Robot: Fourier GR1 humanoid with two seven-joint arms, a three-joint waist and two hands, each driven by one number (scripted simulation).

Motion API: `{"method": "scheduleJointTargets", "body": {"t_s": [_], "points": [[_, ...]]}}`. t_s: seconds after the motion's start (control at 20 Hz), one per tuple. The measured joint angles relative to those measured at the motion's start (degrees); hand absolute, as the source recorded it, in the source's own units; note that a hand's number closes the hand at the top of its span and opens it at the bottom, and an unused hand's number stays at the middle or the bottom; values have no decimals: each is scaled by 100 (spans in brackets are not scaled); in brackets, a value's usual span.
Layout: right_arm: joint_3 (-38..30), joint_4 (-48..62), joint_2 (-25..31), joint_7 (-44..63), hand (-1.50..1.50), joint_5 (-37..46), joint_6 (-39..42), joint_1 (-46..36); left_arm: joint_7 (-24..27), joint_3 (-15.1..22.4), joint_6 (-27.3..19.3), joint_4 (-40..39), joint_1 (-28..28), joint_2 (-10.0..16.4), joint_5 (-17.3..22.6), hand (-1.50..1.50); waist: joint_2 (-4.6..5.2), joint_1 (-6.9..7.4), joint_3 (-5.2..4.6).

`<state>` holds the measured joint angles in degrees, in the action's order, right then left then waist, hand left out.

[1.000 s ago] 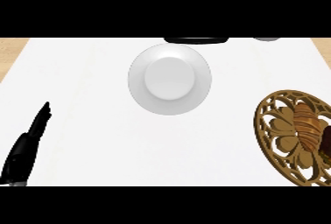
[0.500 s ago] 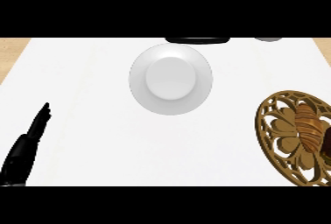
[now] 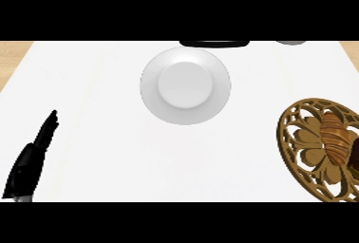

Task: Pick the croissant from the placemat and place it in the plate

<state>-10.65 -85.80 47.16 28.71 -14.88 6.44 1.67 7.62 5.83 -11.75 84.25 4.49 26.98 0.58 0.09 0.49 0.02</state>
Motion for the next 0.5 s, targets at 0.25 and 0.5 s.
{"method": "scheduleJointTargets", "body": {"t_s": [0.25, 0.5], "points": [[103, 642, -275, -282, -150, 366, 408, -405, 28, -150, 134, -54, -10, -103, -162, 0, -3, -12, 0], [147, 1073, -549, -459, -150, 661, 741, -731, 12, -366, 373, 35, 54, -142, -216, 0, -7, -17, -2]]}}
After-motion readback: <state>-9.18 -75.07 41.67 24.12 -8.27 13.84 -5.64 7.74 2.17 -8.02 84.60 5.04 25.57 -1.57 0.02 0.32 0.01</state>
